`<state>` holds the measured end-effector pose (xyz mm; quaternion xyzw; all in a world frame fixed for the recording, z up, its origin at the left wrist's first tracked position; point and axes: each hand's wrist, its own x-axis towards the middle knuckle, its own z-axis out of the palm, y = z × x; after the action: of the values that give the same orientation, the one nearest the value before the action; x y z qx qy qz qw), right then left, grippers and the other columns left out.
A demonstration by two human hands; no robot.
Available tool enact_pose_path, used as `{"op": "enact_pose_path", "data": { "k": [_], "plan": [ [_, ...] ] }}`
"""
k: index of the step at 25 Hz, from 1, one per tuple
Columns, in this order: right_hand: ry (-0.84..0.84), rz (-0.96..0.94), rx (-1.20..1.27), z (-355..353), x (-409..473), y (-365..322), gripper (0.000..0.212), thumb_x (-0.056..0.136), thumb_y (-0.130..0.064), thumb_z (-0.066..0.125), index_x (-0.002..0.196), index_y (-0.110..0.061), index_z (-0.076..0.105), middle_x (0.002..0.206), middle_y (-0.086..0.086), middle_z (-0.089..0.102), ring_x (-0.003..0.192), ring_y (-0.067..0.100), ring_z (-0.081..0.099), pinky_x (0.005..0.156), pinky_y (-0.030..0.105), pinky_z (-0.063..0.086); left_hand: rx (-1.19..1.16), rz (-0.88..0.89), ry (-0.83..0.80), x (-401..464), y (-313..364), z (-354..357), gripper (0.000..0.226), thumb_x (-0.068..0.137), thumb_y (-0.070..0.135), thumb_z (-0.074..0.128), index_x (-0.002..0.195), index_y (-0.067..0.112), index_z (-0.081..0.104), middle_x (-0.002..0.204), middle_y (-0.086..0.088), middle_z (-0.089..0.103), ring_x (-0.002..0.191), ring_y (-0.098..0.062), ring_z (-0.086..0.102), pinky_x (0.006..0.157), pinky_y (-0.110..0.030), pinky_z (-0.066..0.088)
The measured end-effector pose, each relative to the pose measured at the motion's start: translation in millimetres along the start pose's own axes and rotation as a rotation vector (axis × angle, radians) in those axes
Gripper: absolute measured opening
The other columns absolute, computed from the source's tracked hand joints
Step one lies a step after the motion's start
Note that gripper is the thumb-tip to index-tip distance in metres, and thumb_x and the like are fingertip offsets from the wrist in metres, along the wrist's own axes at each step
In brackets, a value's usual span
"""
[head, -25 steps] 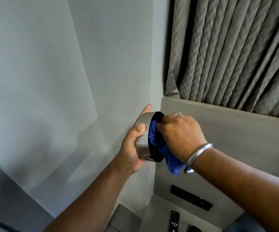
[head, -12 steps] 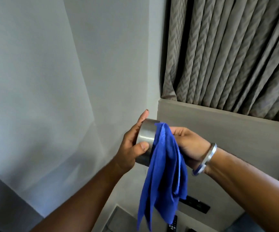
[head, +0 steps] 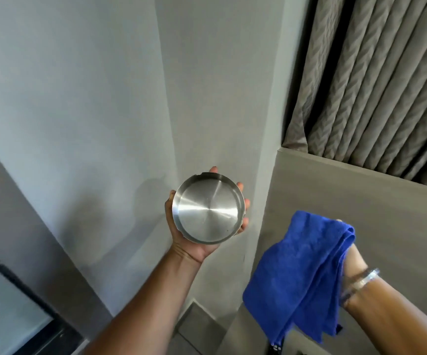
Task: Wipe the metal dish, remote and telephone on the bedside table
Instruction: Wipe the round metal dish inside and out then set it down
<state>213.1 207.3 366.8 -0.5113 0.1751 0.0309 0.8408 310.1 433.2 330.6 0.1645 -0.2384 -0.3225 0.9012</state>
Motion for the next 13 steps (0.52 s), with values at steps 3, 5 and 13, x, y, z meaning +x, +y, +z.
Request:
{"op": "enact_pose_path", "data": {
  "k": [3, 5, 13],
  "plan": [
    [-0.115, 0.246, 0.318, 13.7, -6.8, 7.6, 0.061, 0.086, -0.063, 0.038, 0.04, -0.023, 0.042, 0.041, -0.002, 0.046, 0.038, 0.016, 0.046, 0.047, 0.028, 0.042, -0.002, -0.024, -0.025, -9.2, -3.8, -5.5, 0.085, 0.068, 0.072, 0.038, 0.145, 0.038, 0.031, 0.148, -0.013, 0.032, 0.13, -0.04, 0.036, 0.1, -0.054, 0.035],
    [-0.146, 0.235, 0.203, 20.6, -9.5, 5.0, 0.059, 0.076, -0.071, 0.052, 0.051, -0.019, 0.061, 0.051, 0.002, 0.057, 0.047, 0.017, 0.056, 0.053, 0.031, 0.046, 0.01, -0.007, -0.008, -15.8, -6.0, -7.4, 0.082, 0.071, 0.069, 0.043, 0.146, 0.036, 0.03, 0.151, -0.012, 0.026, 0.136, -0.04, 0.027, 0.106, -0.057, 0.027],
    [-0.087, -0.977, -1.68, 78.6, -3.3, 7.5, 0.009, 0.087, -0.036, 0.062, 0.088, -0.029, 0.067, 0.093, -0.004, 0.057, 0.083, 0.019, 0.054, 0.065, 0.03, 0.048, 0.138, 0.161, 0.191, -25.3, -24.5, 8.3, 0.081, 0.076, 0.041, 0.071, 0.147, 0.017, 0.042, 0.128, -0.017, 0.058, 0.116, -0.033, 0.055, 0.101, -0.047, 0.042]
  ]
}}
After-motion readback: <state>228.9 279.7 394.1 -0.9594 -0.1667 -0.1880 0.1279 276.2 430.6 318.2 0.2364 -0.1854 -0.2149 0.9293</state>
